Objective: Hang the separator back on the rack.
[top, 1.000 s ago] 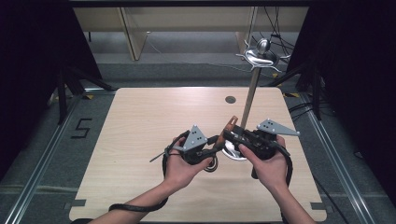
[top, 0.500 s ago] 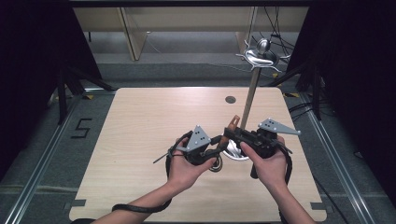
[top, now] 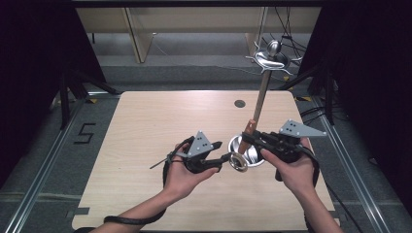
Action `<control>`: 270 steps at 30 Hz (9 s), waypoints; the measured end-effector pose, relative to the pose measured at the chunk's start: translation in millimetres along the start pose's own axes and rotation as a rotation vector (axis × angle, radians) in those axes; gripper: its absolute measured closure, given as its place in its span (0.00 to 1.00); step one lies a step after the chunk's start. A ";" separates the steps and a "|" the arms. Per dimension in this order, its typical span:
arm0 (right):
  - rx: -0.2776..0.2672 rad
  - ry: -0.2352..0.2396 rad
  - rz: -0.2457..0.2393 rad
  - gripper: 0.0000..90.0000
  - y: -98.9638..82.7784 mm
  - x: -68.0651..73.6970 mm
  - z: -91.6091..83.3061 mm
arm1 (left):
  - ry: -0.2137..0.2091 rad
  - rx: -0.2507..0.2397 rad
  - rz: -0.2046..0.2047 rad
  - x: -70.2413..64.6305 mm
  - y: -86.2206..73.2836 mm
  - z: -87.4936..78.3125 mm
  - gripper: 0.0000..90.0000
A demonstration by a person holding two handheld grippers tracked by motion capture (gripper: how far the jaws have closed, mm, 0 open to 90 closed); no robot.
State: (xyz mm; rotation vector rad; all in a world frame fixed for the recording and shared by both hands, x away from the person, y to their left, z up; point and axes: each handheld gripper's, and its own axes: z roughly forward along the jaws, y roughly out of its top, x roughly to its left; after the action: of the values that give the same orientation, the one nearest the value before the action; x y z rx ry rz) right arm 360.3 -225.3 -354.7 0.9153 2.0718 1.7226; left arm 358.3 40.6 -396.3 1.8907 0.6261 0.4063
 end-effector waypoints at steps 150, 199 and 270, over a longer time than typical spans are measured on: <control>0.062 0.083 -0.166 0.83 103.1 -24.6 -20.6 | 0.266 0.041 -0.113 103.7 -100.3 -125.8 0.52; -0.003 0.081 -0.069 0.82 129.7 -31.7 -6.0 | 0.265 0.023 -0.100 103.9 -96.8 -127.3 0.52; 0.180 -0.490 0.124 0.54 -51.6 -101.2 -48.0 | 0.256 0.068 -0.191 106.5 -110.7 -121.0 0.47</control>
State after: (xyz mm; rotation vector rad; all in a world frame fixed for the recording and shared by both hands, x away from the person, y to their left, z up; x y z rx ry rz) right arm 393.6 -330.6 -409.5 1.3850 1.8835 1.2110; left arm 352.1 228.0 -452.1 1.8372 0.9932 0.5124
